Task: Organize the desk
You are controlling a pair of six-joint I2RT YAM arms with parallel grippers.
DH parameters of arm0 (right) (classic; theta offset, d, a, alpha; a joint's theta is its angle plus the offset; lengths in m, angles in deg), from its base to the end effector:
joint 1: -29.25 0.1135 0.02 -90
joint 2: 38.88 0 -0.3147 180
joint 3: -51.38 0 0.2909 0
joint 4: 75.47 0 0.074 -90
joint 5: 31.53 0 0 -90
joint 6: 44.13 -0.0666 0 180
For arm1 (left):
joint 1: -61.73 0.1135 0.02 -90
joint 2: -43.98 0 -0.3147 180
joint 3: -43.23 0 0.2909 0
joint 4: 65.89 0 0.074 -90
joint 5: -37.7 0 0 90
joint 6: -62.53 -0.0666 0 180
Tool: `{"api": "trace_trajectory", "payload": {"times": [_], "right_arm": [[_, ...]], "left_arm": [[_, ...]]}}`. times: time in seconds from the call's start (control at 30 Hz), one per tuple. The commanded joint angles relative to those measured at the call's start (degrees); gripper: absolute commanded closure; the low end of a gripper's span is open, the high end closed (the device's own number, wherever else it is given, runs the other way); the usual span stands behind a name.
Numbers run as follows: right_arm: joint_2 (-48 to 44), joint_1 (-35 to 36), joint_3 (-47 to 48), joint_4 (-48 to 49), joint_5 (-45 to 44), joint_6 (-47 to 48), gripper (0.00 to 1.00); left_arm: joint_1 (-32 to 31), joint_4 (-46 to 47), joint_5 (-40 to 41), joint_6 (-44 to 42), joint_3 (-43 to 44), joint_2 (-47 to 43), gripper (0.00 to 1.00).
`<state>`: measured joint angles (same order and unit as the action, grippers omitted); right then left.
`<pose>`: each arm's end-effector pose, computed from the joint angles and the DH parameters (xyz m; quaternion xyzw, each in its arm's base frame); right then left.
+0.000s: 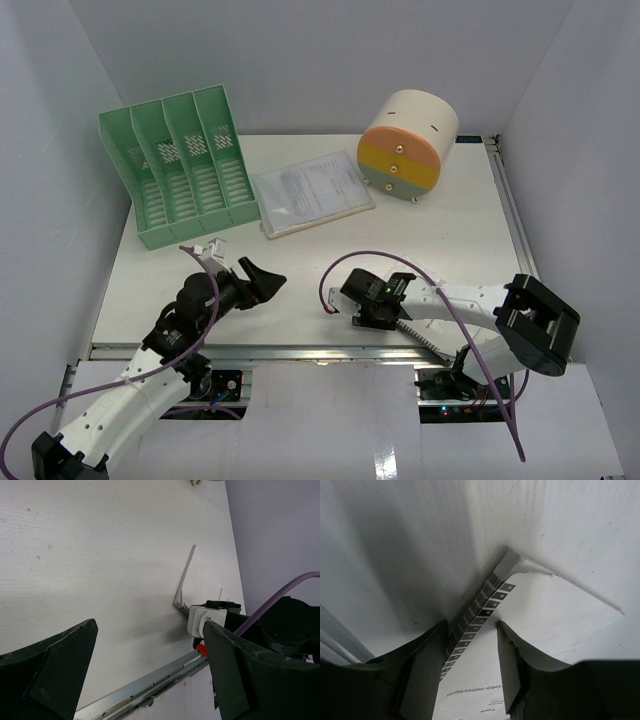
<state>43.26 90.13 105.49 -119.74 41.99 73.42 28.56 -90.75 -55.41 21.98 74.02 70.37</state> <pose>0.1507 0.2316 0.1572 -0.6661 0.7163 -0.0920 0.1865 0.1318 -0.0904 0.2266 -0.1009 0.8151 -0.3931 0.4135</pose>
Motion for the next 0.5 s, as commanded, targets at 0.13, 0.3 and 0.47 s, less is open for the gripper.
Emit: {"api": "trace_trajectory", "payload": {"times": [0.13,0.3,0.47], "right_arm": [[3.73,-0.89,1.57,-0.19,5.11,-1.69,0.81],[2.45,-4.06,2.91,-0.07,7.17,-1.78,0.89],[-1.68,-7.88,6.17,-0.37,7.93,-0.06,0.92]], "left_arm": [[-0.14,4.66,-4.1,2.72,-1.38,1.83,0.02],[-0.14,16.41,-8.72,6.58,-5.38,7.61,0.02],[-0.35,27.59,-11.69,9.93,-7.0,15.24,0.02]]}}
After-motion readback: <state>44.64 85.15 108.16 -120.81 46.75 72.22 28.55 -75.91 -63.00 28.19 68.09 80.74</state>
